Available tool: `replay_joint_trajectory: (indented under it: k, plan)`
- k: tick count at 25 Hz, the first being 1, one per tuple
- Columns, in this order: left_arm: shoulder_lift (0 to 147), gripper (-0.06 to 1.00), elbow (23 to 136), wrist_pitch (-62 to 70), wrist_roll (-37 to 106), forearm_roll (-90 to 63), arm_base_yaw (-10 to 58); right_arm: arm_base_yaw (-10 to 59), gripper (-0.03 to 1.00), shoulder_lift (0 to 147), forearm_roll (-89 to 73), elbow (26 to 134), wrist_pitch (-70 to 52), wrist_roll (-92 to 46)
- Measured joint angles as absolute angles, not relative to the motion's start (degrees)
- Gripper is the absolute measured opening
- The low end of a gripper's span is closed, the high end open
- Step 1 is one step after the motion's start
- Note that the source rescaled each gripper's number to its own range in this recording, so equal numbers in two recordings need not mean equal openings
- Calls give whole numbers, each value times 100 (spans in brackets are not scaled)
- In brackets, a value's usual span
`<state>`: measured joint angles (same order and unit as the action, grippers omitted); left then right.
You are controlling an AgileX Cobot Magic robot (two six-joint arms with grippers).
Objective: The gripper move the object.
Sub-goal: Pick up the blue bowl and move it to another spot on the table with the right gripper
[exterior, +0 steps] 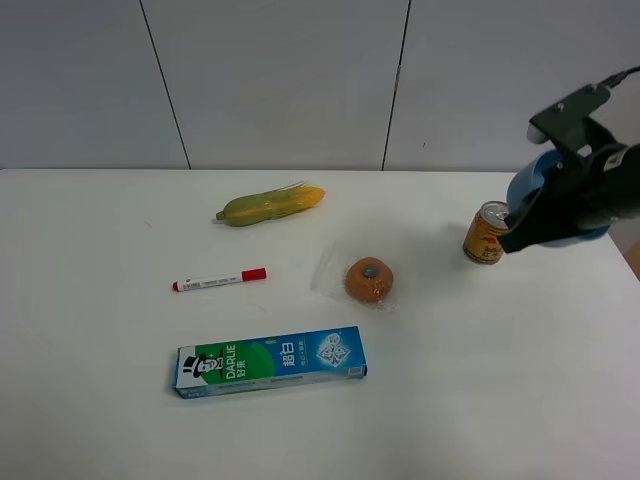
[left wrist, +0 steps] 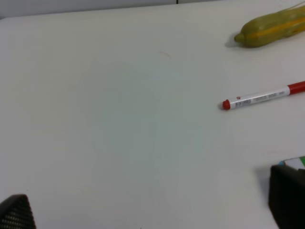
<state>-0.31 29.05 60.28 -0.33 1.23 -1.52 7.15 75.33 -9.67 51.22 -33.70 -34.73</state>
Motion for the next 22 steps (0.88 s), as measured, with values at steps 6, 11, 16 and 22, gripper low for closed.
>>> replay_joint_trajectory:
  k: [6,11,16,22]
  plan:
    - [-31,100,2905,6028,-33,123,-152,715,0,8684,-985,6770,-4119,-3230]
    - [-31,100,2905,6028,-33,123,-152,715,0,9756,-967,7803,-4233,-3086]
    - [-31,100,2905,6028,-33,123,-152,715,0,10645,-856,8663,-4243,-2995]
    - [-31,100,2905,6028,-33,123,-152,715,0,11470,-704,9389,-4375,-2935]
